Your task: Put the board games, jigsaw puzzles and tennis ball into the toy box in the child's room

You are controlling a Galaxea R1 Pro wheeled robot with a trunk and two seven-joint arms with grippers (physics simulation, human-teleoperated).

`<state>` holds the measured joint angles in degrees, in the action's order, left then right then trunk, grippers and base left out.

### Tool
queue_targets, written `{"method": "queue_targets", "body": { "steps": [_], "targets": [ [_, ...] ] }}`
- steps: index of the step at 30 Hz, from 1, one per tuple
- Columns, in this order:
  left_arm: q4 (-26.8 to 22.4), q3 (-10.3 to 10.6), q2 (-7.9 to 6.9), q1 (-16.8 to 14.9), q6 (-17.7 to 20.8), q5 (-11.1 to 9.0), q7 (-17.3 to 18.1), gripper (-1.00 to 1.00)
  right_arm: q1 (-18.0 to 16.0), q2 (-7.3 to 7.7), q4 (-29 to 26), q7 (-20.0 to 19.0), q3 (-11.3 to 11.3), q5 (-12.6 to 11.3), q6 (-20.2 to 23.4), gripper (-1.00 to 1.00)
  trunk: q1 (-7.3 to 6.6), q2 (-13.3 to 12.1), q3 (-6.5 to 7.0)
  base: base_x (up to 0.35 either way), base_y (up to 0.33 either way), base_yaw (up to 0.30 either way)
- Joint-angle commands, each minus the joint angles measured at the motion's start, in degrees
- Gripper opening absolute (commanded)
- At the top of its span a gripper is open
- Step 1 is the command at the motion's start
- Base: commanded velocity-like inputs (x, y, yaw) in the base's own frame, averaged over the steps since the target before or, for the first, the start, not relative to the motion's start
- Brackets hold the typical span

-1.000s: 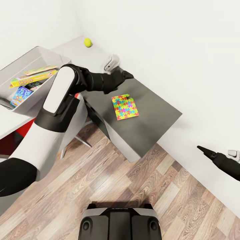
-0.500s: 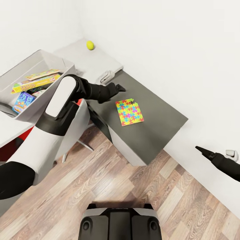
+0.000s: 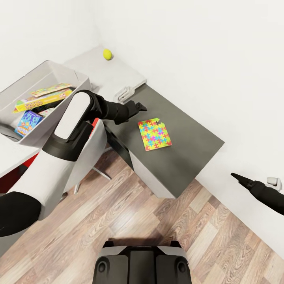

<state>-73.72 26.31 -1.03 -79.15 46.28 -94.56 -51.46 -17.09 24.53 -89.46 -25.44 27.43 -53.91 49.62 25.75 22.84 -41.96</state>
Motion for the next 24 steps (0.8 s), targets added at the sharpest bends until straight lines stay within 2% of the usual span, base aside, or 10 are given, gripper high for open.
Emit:
{"method": "queue_targets", "body": {
  "steps": [1, 7, 18, 24],
  "targets": [
    [-0.01, 0.08, -0.04, -0.06, -0.09, -0.54, -0.55, 1.0, -0.04, 0.0, -0.01, -0.23, 0.06, 0.11, 0.32, 1.0, 0.04, 0.09, -0.07, 0.043, 0.005, 0.0],
    [0.11, 0.08, -0.02, -0.04, -0.01, -0.52, -0.48, 1.0, -0.04, 0.0, -0.01, -0.23, 0.04, 0.11, 0.31, 1.0, 0.04, 0.09, -0.07, 0.136, 0.003, 0.0],
    [0.71, 0.15, 0.05, -0.06, 0.1, -0.47, -0.47, 1.0, -0.01, 0.03, -0.01, -0.26, 0.07, 0.1, 0.3, 1.0, 0.04, 0.09, -0.07, 0.252, 0.001, 0.0],
    [1.42, 0.43, 0.11, -0.05, 0.11, -0.49, -0.48, 1.0, 0.08, 0.17, -0.01, -0.3, 0.08, 0.08, 0.3, 1.0, 0.04, 0.09, -0.07, 0.105, 0.0, 0.0]
  ]
}}
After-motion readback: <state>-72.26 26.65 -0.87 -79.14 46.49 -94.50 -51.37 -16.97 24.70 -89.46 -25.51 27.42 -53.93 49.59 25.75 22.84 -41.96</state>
